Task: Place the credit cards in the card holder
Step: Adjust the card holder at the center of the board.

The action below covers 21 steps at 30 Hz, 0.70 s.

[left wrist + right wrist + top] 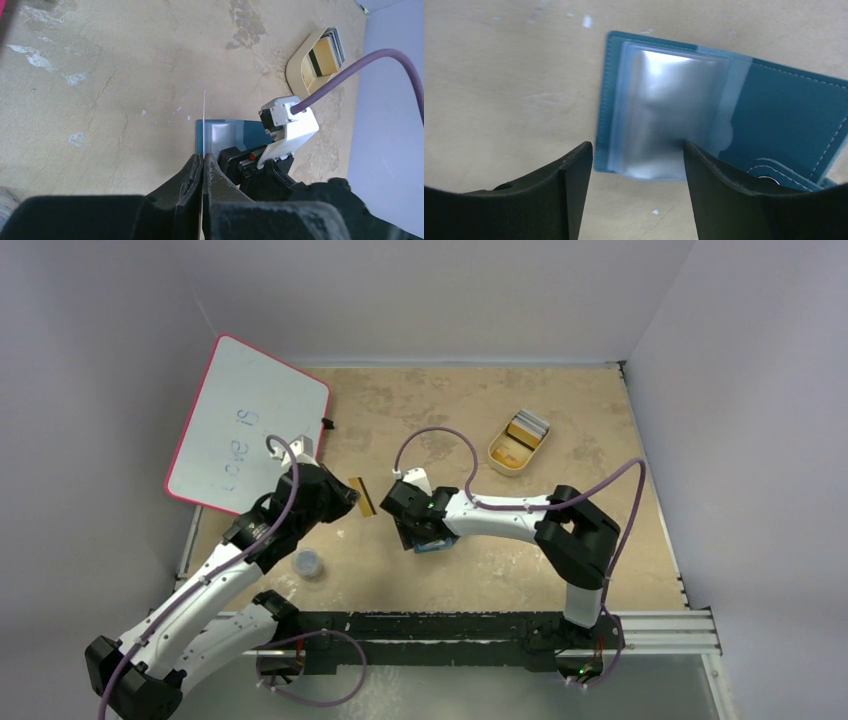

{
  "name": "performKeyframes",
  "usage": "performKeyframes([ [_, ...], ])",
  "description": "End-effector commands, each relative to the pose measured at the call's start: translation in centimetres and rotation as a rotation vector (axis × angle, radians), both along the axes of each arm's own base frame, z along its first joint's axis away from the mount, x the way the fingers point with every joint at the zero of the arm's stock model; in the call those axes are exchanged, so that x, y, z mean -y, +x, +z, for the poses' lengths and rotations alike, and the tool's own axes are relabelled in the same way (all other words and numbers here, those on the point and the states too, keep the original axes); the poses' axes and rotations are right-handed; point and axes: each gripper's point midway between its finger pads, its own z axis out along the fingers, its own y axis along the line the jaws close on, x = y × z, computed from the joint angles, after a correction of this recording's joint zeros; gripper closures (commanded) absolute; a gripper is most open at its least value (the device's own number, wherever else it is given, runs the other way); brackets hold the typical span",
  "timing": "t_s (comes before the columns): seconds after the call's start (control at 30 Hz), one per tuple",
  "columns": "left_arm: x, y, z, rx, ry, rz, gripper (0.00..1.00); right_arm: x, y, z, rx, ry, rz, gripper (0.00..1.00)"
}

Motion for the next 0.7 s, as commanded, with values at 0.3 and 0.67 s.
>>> performKeyframes([
  [0.3,0.5,0.3,0.3,0.024,-0.025,-0.008,1.0,2.9,1.4,0.1,0.083,-0.15,-0.083,0.35],
  [0.67,0.9,0.5,-0.2,0.017,-0.029,-0.021,1.0,2.5,1.8,1.5,0.109,-0.111,-0.106,0.49],
])
